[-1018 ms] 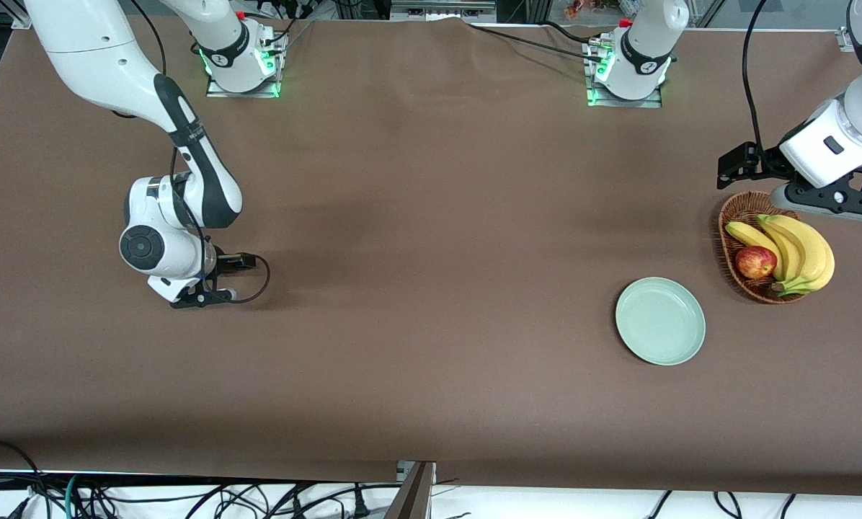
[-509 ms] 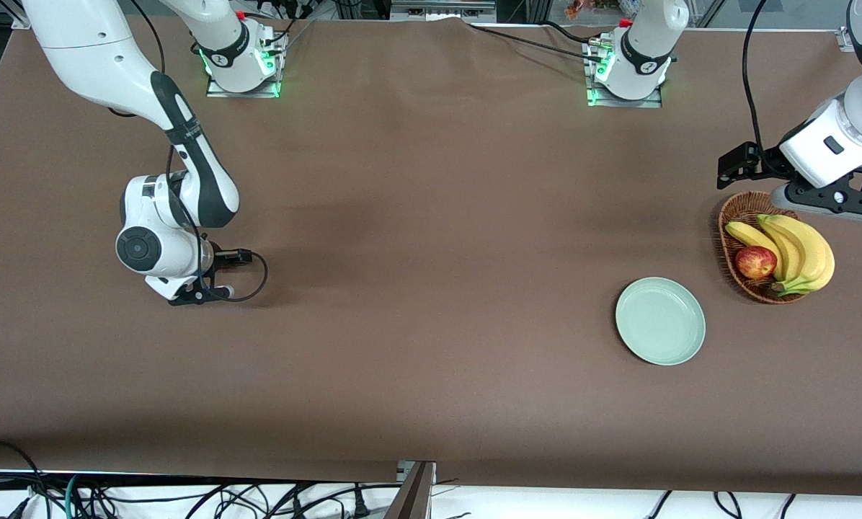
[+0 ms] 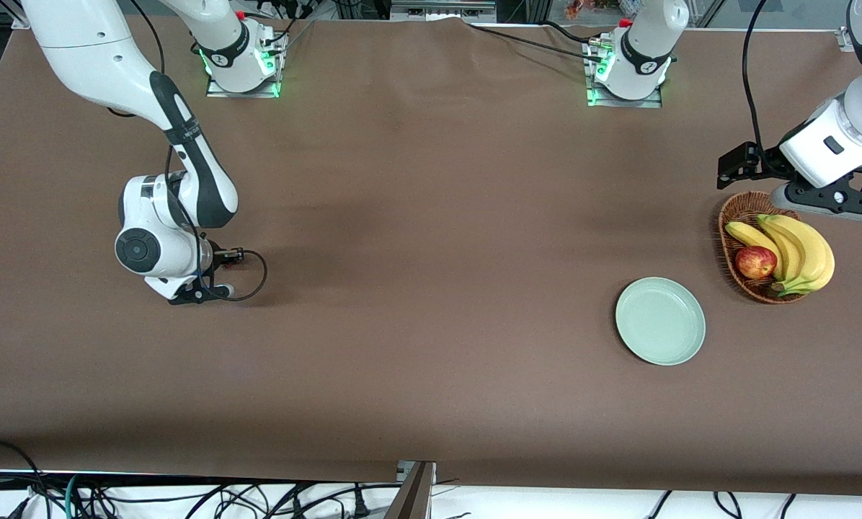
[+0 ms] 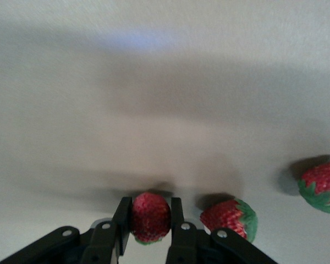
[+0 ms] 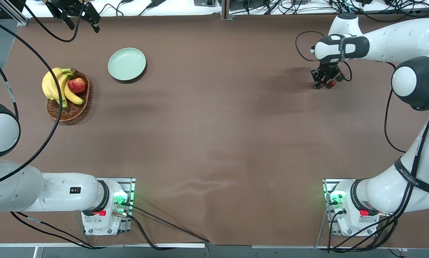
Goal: Collect all strawberries into plate
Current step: 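Carry the strawberry to the table middle and release it, then reach the left gripper to the strawberry while the right gripper returns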
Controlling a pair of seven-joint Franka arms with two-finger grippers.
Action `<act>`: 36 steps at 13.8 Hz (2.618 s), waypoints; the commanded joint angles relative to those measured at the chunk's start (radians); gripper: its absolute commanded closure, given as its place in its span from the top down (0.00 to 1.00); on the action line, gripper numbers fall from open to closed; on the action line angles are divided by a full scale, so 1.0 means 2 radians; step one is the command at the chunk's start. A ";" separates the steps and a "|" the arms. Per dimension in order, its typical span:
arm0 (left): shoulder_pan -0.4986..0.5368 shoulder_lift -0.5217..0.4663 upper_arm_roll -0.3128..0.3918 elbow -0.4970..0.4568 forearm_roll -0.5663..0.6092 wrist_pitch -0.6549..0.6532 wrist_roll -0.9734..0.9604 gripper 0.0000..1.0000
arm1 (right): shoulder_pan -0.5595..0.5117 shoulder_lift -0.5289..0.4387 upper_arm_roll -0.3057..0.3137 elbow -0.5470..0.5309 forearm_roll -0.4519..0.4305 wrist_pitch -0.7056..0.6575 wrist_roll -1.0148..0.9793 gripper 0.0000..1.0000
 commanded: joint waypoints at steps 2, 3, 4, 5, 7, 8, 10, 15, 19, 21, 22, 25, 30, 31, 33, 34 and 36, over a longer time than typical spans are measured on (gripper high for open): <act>0.000 -0.004 -0.002 0.005 0.001 -0.008 -0.003 1.00 | 0.027 0.001 0.025 0.072 0.026 -0.068 0.011 0.00; 0.000 -0.004 -0.002 0.005 0.001 -0.008 -0.003 1.00 | 0.040 0.005 0.031 0.084 0.061 -0.067 0.047 0.00; 0.000 -0.004 -0.002 0.005 0.000 -0.008 -0.003 1.00 | 0.060 0.015 0.036 0.099 0.088 -0.063 0.090 0.00; 0.000 -0.004 -0.002 0.005 0.001 -0.008 -0.003 1.00 | 0.085 0.029 0.037 0.126 0.099 -0.063 0.136 0.00; 0.000 -0.004 -0.002 0.005 0.001 -0.008 -0.003 1.00 | 0.147 0.066 0.037 0.186 0.102 -0.062 0.258 0.00; 0.000 -0.004 -0.002 0.005 0.001 -0.008 -0.003 1.00 | 0.177 0.088 0.037 0.224 0.102 -0.060 0.323 0.00; 0.000 -0.004 -0.002 0.005 0.001 -0.008 -0.003 1.00 | 0.226 0.131 0.040 0.289 0.102 -0.034 0.420 0.00; 0.000 -0.004 -0.002 0.005 0.001 -0.008 -0.003 1.00 | 0.278 0.186 0.076 0.319 0.116 0.107 0.499 0.00; 0.000 -0.004 -0.002 0.005 0.001 -0.008 -0.003 1.00 | 0.290 0.203 0.079 0.319 0.116 0.122 0.510 0.04; 0.001 -0.004 -0.002 0.004 0.000 -0.008 -0.002 1.00 | 0.291 0.201 0.079 0.318 0.113 0.118 0.510 0.62; 0.001 -0.004 -0.002 0.004 0.001 -0.008 -0.002 1.00 | 0.290 0.195 0.077 0.318 0.109 0.112 0.507 1.00; 0.001 -0.004 -0.001 0.004 0.000 -0.008 -0.001 1.00 | 0.259 0.173 0.075 0.339 0.111 0.047 0.504 1.00; 0.003 0.024 0.002 0.010 -0.012 -0.020 0.025 1.00 | 0.167 0.120 0.073 0.355 0.108 -0.147 0.372 1.00; 0.001 0.026 0.000 0.013 -0.013 -0.022 0.029 1.00 | 0.149 0.117 0.060 0.356 0.107 -0.192 0.351 1.00; -0.014 0.035 -0.002 0.012 -0.012 -0.023 0.029 1.00 | 0.127 0.111 0.018 0.355 0.105 -0.280 0.279 1.00; -0.027 0.045 -0.002 0.009 -0.013 -0.025 0.028 1.00 | 0.125 0.111 -0.011 0.354 0.096 -0.307 0.234 1.00; -0.044 0.069 -0.002 0.009 -0.017 -0.023 0.018 1.00 | 0.126 0.108 -0.054 0.329 0.061 -0.318 0.159 1.00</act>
